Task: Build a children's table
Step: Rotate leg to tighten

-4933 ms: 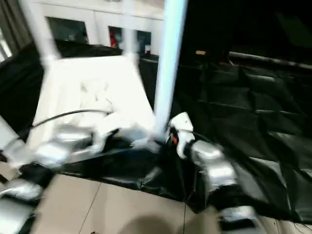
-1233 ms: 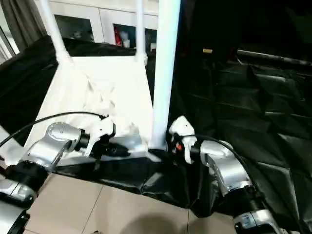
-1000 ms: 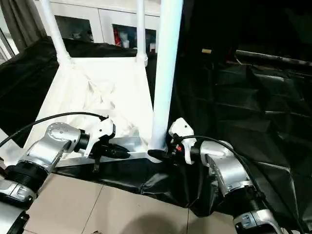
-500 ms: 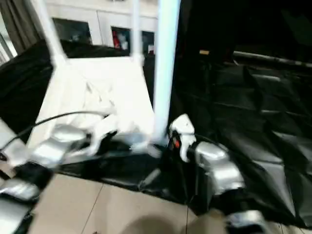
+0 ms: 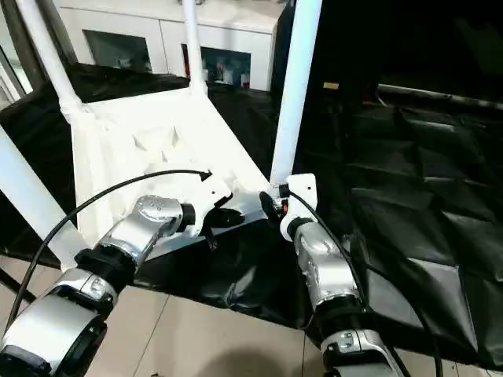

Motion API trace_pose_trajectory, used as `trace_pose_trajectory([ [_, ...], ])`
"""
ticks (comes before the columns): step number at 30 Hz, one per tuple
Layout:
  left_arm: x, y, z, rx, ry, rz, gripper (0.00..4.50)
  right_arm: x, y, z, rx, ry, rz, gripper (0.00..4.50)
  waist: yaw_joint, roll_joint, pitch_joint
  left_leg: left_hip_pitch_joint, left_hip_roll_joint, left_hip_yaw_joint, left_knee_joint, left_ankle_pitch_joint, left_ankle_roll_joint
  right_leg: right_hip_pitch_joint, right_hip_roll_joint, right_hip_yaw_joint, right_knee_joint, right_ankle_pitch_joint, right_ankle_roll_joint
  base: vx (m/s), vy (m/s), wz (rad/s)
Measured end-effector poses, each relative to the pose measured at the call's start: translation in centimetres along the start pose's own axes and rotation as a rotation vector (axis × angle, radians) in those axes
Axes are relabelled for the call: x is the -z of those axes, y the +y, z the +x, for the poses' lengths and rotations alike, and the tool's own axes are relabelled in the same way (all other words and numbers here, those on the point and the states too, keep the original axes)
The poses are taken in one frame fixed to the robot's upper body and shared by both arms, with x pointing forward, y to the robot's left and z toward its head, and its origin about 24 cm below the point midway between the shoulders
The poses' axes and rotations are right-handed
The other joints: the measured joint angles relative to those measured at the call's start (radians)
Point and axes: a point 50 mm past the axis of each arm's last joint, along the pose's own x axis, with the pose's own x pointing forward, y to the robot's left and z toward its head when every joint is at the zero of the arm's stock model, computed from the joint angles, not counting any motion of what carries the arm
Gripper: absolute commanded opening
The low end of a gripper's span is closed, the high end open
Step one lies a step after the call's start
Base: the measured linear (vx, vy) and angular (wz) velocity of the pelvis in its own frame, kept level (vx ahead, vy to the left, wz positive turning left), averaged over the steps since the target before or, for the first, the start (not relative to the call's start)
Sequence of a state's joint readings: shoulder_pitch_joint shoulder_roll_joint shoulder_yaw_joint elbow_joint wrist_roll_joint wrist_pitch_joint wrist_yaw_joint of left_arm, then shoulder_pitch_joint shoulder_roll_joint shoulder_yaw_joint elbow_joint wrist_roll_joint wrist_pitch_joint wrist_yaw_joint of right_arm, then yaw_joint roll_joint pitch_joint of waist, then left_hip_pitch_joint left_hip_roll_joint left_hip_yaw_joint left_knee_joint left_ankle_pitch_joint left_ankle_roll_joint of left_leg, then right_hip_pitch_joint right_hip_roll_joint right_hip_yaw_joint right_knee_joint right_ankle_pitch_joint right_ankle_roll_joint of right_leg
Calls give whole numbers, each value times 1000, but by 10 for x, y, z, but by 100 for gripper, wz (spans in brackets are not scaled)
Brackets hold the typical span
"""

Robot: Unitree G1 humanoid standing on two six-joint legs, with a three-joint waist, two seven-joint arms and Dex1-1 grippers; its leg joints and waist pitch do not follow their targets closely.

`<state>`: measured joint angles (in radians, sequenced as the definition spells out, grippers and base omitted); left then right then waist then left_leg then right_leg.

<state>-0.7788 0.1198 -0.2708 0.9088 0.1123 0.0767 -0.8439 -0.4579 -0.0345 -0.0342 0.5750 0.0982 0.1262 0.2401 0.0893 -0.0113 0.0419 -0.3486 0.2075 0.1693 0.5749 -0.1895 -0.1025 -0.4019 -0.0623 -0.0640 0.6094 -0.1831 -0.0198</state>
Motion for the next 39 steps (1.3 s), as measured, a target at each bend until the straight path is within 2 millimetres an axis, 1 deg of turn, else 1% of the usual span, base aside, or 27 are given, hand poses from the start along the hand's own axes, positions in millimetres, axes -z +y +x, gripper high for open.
trace_pose_trajectory([
  [1,0,0,0,2,-2,7,0,0,0,-1,-4,-7,15,346,0,1,0,0,0,0,0,0,0,0,0,0,0,0,0,0,0,0],
  [2,0,0,-1,7,-7,17,0,0,-1,-2,-11,-13,22,375,0,3,1,0,0,0,0,0,0,0,0,0,0,0,0,0,0,0],
  [3,0,1,-2,12,-12,27,0,0,-2,-4,-20,-16,19,384,1,5,1,-1,0,0,0,0,0,0,0,0,0,0,0,0,0,0],
  [6,-1,0,-2,28,-29,62,0,-1,-12,-16,-98,-18,7,391,9,11,4,-1,0,0,0,0,0,0,0,0,0,1,-1,0,0,0],
  [7,-2,0,-2,29,-35,70,0,-3,-17,-21,-132,-17,-5,391,10,14,5,-1,0,1,0,2,4,-1,-1,0,0,1,-1,0,0,0],
  [9,-2,0,-2,28,-38,74,0,-7,-22,-27,-172,-21,-28,391,9,15,6,-3,0,1,-1,3,5,-1,-1,0,0,1,-1,0,0,0],
  [11,-2,-2,-3,53,-48,85,0,-14,-37,-47,-275,-4,-128,391,16,15,6,-3,0,1,-1,3,5,0,-2,0,-1,0,0,0,0,0],
  [13,1,-1,-8,61,-52,89,0,-12,-49,-60,-330,42,-174,391,17,15,6,-3,0,1,-1,3,5,0,-2,0,-1,-2,3,0,0,0],
  [14,1,0,-10,63,-56,86,28,-11,-50,-64,-354,57,-177,394,16,15,6,-4,0,2,-1,3,5,-1,-2,0,-1,-2,3,0,0,0],
  [15,1,-1,-11,64,-61,82,45,-8,-51,-67,-374,71,-170,396,15,16,6,-4,0,1,-1,3,5,-2,-2,0,-1,-3,5,0,0,0],
  [16,1,-1,-14,70,-78,60,45,-6,-52,-72,-409,98,-168,396,15,17,7,-5,0,1,-1,3,5,-3,-2,0,0,-3,5,0,0,0],
  [17,1,-3,-18,87,-110,31,60,-5,-54,-77,-435,116,-178,396,16,16,8,-8,0,1,-1,3,6,-4,-2,-1,0,-2,2,0,0,0],
  [18,-1,-3,-21,101,-137,23,68,-5,-57,-80,-444,133,-182,396,18,13,10,-9,1,1,0,5,8,-5,-2,-2,0,-2,2,0,0,0],
  [19,-8,-4,-25,119,-169,29,78,-6,-59,-82,-460,148,-189,396,19,12,10,-9,1,1,2,6,10,-5,-1,-2,0,-2,1,0,0,0],
  [20,-13,-4,-27,130,-182,40,87,-9,-58,-83,-476,144,-195,396,18,12,10,-9,1,1,3,5,11,-5,-2,-2,-1,-2,1,0,0,0],
  [22,-21,-5,-38,150,-199,67,95,-16,-47,-85,-559,127,-192,396,10,12,10,-10,1,1,3,4,13,-6,-2,0,0,-2,0,0,0,0],
  [23,-22,-5,-43,157,-198,72,113,-17,-42,-85,-589,124,-187,396,5,12,10,-10,1,1,2,4,13,-6,-2,-1,0,-3,0,0,0,0],
  [24,-21,-6,-47,166,-193,70,113,-18,-39,-86,-614,121,-175,396,2,12,10,-10,1,1,2,4,13,-6,-2,-1,0,-3,0,0,0,0],
  [25,-18,-8,-53,180,-179,66,130,-18,-34,-85,-640,122,-158,396,-2,12,10,-9,1,2,2,4,12,-6,-2,-1,0,-3,0,0,0,0],
  [27,-11,-13,-62,211,-156,45,142,-15,-24,-84,-689,128,-139,396,-6,12,11,-9,2,1,2,3,9,-6,-1,-1,0,-3,0,0,0,0],
  [30,-5,-19,-75,259,-109,24,173,-11,-9,-82,-755,132,-95,396,-3,10,12,-8,2,1,2,2,7,-6,-1,-1,1,-3,1,0,0,0],
  [31,-3,-21,-82,269,-83,29,181,-11,-3,-79,-774,129,-86,396,-2,10,12,-7,2,1,2,2,7,-6,-1,-1,1,-3,0,0,0,0],
  [33,1,-24,-90,281,-44,31,196,-12,2,-76,-782,115,-75,396,-2,10,12,-7,1,1,3,2,6,-5,-1,0,1,-3,0,0,0,0],
  [34,5,-26,-94,281,-19,27,206,-15,6,-69,-771,90,-67,396,-2,9,12,-5,1,1,3,2,6,-5,-1,0,1,-3,0,0,0,0],
  [37,9,-34,-94,299,23,24,241,-24,17,-55,-739,21,-52,396,-2,7,12,-4,1,1,2,3,5,-5,-1,0,1,-2,0,0,0,0],
  [38,12,-36,-96,298,47,23,241,-25,21,-49,-727,11,-37,396,-3,6,12,-4,2,1,2,3,5,-5,-1,0,2,-3,0,0,0,0],
  [39,15,-38,-97,300,71,23,251,-25,24,-46,-716,0,-27,396,-3,6,12,-4,2,1,2,3,5,-5,-1,0,2,-3,0,0,0,0],
])
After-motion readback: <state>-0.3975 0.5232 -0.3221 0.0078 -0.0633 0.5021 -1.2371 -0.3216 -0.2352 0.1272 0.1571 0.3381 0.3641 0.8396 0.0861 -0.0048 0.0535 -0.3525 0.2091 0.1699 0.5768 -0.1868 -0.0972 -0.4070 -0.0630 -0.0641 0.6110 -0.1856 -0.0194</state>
